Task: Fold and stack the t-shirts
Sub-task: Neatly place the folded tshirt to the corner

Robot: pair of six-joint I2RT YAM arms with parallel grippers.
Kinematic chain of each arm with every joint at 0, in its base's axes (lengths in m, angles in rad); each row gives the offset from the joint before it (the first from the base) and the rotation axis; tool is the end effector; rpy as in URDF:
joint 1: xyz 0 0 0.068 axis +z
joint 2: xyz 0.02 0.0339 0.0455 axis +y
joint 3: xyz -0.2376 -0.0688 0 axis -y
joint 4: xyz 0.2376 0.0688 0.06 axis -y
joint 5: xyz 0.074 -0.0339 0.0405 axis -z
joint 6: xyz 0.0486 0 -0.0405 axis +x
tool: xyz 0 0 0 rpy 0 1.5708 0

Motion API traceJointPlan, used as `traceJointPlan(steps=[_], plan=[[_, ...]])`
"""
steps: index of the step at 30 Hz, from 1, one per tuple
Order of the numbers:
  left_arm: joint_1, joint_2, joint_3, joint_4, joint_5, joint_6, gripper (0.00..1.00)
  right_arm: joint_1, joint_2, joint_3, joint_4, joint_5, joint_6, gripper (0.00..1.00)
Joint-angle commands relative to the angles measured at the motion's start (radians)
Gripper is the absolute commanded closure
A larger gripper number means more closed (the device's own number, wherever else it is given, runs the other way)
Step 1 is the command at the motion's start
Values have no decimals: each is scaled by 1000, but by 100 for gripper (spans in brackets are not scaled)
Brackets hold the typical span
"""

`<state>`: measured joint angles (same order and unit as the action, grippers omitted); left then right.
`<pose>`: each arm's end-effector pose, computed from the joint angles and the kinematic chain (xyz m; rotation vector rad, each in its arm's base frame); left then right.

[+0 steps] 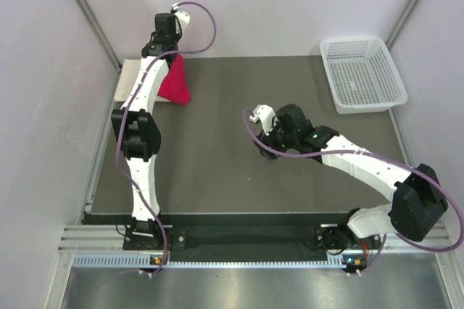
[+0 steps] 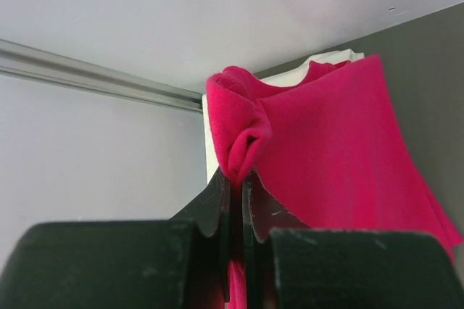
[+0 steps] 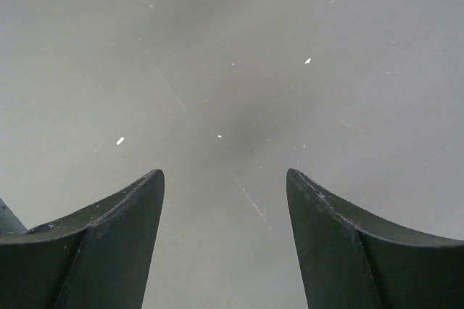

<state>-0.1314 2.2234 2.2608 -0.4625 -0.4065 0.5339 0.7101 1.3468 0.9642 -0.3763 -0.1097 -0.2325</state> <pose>0.5057 -0.0475 0.3222 0.4023 1.9797 0.6626 0.2231 0.1988 0.2280 -1.1175 2.0706 0.3646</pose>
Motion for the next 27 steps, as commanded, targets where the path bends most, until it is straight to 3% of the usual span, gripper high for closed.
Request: traceJointPlan(steps=[1,27], plan=[[35,-77,3,97,14,25,100,-11,-8,42,16,-10,7,32],[124,73,105,177,124,-80,100,-17,41,31,-3,-19,28,32]])
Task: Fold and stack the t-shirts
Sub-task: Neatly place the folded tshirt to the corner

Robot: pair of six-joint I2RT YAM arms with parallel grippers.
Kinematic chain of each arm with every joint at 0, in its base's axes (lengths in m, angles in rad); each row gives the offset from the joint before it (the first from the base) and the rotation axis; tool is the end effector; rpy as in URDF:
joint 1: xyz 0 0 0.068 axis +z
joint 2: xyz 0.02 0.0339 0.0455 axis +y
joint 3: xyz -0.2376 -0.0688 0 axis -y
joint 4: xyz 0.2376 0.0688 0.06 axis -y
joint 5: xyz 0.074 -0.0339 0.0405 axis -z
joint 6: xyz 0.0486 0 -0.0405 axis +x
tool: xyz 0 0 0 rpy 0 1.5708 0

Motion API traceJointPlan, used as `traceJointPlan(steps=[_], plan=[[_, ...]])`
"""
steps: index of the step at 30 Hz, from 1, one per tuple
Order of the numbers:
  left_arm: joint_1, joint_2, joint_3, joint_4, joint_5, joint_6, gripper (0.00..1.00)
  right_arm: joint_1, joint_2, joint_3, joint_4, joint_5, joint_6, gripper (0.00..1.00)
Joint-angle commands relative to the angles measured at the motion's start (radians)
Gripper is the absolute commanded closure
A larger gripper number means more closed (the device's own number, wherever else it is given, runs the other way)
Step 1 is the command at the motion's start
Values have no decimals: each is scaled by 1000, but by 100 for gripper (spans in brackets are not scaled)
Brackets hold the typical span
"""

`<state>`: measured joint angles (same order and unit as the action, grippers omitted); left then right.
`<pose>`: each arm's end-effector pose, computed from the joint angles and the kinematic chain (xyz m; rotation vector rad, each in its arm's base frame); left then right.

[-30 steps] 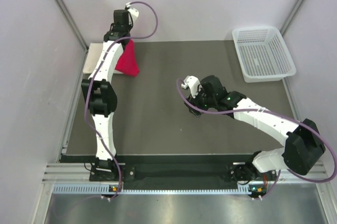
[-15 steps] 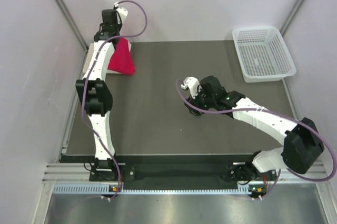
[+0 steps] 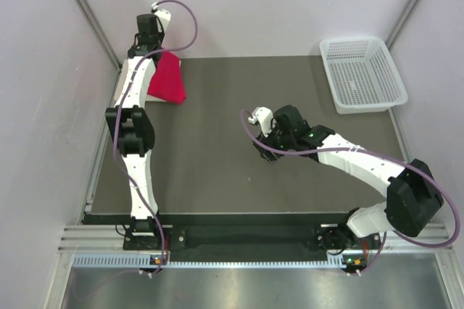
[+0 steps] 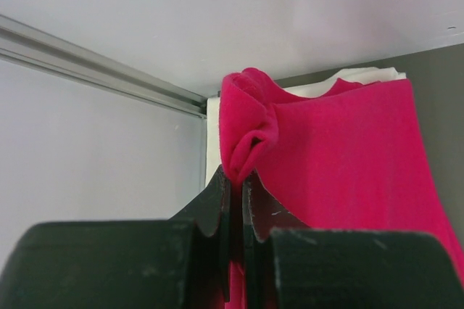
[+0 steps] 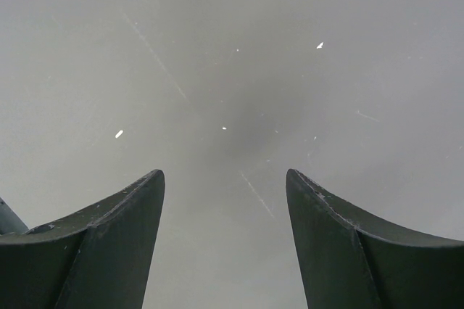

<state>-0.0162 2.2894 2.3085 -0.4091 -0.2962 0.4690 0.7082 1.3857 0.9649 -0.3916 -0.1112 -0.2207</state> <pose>0.5244 0.0057 0.3111 0.2834 1.9688 0.5855 0.2257 0.2004 0.2160 -1.1259 2.1281 0.3615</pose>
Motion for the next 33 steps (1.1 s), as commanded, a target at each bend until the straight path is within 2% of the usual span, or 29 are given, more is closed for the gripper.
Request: traceJointPlan(steps=[1,7,11,33], plan=[[9,25,64,125,9,-13,100,-15,7,28,11,-18,21,32],[9,70,74,202,-30,-7,100,-15,15,-8,14,-47,52,33],[50,87,85,236,-32,-23,100,-15,15,-15,0,-45,50,33],[122,117,68,277,65,-27,100,-15,78,12,0,-81,64,34]])
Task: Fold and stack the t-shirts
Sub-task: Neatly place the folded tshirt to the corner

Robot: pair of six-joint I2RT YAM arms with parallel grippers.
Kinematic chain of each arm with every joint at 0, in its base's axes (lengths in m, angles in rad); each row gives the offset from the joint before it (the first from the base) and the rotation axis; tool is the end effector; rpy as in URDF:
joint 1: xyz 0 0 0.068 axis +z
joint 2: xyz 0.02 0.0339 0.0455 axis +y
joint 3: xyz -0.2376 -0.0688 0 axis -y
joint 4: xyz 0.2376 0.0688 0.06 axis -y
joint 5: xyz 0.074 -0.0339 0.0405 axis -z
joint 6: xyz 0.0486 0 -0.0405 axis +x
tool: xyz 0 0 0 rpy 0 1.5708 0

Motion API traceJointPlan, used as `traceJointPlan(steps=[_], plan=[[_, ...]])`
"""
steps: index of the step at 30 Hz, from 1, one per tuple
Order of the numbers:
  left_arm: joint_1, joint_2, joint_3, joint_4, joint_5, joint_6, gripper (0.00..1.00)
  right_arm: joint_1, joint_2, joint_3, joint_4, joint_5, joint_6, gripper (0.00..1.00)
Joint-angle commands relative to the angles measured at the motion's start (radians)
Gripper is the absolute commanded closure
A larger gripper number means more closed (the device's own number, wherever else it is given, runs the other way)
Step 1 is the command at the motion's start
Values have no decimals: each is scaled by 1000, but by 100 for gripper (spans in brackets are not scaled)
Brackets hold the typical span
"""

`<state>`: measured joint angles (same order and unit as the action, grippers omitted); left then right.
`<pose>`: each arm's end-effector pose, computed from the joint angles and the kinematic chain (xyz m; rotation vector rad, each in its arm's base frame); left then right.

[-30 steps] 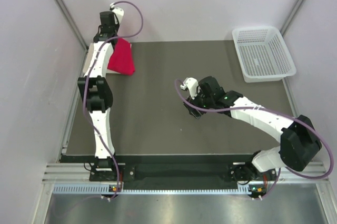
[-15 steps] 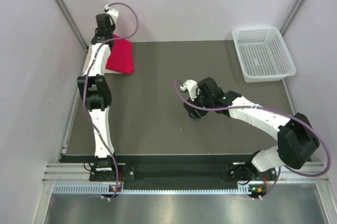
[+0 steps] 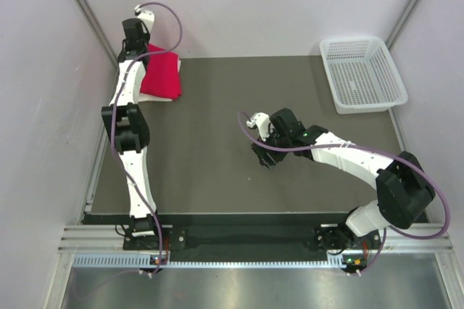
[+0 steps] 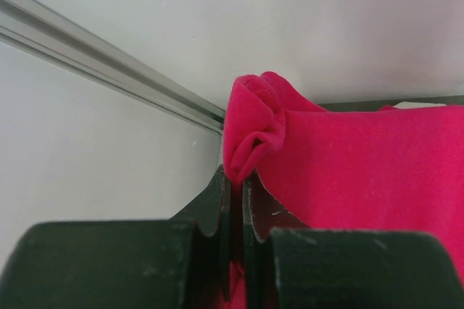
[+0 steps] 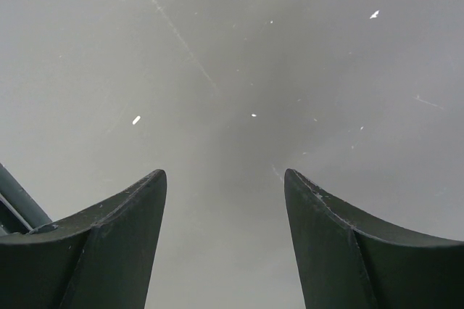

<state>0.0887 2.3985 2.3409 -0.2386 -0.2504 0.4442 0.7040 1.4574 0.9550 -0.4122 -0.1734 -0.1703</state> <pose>0.5482 0.0608 0.2851 0.1611 1.8944 0.5989 0.2268 0.2036 0.1912 -1.1337 2.2501 0.4372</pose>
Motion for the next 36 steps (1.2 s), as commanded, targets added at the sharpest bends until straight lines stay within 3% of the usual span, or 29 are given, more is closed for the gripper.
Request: traceJointPlan(steps=[1,28,31,32,33,36], plan=[[20,13,37,111,23,-7,100,-9,15,24,21,-20,15,34],[109,151,126,157,140,-142,99,-11,142,91,35,-63,63,35],[114,154,126,173,122,-156,90,-11,152,96,36,-66,64,35],[114,154,124,183,109,-168,81,-11,152,96,36,-67,64,35],[115,157,124,188,100,-179,61,-11,153,97,38,-66,64,35],[118,151,124,196,34,-188,33,-15,152,100,38,-67,66,35]])
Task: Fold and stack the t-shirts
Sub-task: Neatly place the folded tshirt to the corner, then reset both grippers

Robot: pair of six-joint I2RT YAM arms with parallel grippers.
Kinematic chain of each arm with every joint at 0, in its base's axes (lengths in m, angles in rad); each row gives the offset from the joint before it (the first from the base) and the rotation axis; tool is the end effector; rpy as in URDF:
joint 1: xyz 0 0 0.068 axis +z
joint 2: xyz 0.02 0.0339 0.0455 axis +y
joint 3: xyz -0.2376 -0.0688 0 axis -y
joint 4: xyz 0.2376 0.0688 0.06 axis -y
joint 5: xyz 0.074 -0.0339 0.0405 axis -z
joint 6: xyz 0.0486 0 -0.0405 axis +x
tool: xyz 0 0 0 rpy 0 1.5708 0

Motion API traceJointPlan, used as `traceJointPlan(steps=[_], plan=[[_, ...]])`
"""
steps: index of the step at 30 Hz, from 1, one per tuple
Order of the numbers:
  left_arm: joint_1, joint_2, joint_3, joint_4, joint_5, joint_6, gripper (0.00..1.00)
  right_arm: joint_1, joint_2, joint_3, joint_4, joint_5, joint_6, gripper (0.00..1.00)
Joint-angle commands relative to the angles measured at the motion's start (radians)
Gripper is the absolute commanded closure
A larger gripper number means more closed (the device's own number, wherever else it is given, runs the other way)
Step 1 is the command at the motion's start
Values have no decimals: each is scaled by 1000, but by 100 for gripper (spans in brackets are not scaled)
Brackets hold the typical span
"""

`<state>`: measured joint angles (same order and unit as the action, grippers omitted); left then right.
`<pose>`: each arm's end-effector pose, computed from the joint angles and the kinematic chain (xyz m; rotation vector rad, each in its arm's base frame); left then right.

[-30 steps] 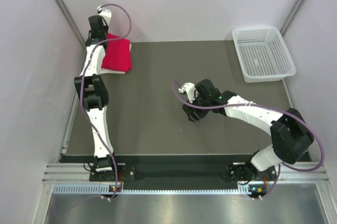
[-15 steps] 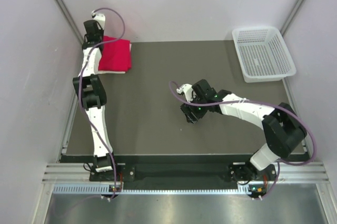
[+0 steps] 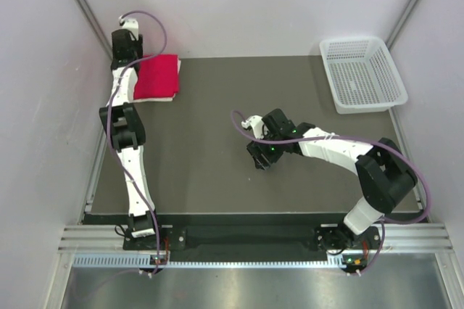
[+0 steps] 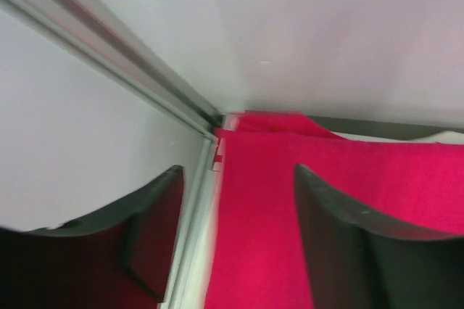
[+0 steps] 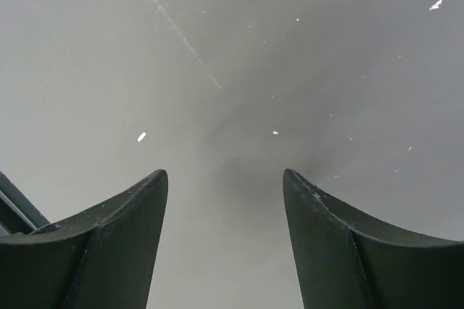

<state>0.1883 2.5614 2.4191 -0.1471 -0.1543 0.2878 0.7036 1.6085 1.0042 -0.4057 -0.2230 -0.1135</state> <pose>0.5677 0.1158 0.2346 -0.0147 1.8834 0.4719 0.2394 0.2173 0.1625 -1.1203 2.3749 0.5009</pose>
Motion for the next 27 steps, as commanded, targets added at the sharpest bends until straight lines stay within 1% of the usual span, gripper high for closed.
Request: traceJointPlan(steps=[1,3,4,9,10,11,12,13,14,15,16,17,18,19,20,21,22,23,24,25,26,27], plan=[[17,-16,47,104,-73,-41,31,-16,-2,53,30,-18,9,35],[16,-47,43,96,-70,-62,26,-24,-12,51,34,-22,18,35],[11,-61,37,96,-62,-68,13,-27,-24,47,38,-27,24,35],[-21,-188,-11,81,-28,-139,10,-52,-99,-22,93,-53,84,35],[-45,-208,-44,57,-24,-145,9,-59,-136,-57,126,-61,101,35],[-59,-258,-73,47,-27,-150,9,-78,-157,-76,148,-67,157,35],[-96,-285,-106,38,-25,-174,9,-85,-182,-114,166,-84,181,35],[-117,-315,-185,18,4,-191,9,-96,-232,-137,213,-90,205,35],[-140,-381,-231,9,18,-211,2,-113,-261,-159,238,-98,259,35],[-168,-420,-282,6,31,-255,2,-122,-289,-182,263,-99,287,35],[-235,-458,-381,3,65,-277,1,-131,-338,-223,307,-101,313,34],[-271,-531,-432,-3,79,-283,1,-145,-363,-245,327,-101,368,34],[-342,-568,-481,-2,97,-352,1,-150,-387,-289,350,-96,398,33],[-381,-604,-573,-3,113,-377,1,-154,-438,-311,396,-93,429,32],[-415,-668,-619,6,146,-441,1,-165,-461,-334,424,-81,487,32],[-476,-700,-667,15,188,-469,1,-170,-485,-378,442,-73,518,30],[-502,-760,-755,18,205,-501,1,-176,-530,-398,474,-62,546,29],[-527,-791,-803,38,238,-588,1,-180,-551,-423,491,-35,604,28],[-558,-823,-906,58,289,-623,1,-181,-596,-474,527,-23,636,1],[-569,-886,-954,64,315,-662,1,-184,-619,-502,547,-10,670,0],[-582,-923,-1007,67,318,-700,1,-194,-643,-535,571,0,743,0],[-593,-960,-1064,120,372,-781,1,-199,-666,-602,597,14,779,0]])
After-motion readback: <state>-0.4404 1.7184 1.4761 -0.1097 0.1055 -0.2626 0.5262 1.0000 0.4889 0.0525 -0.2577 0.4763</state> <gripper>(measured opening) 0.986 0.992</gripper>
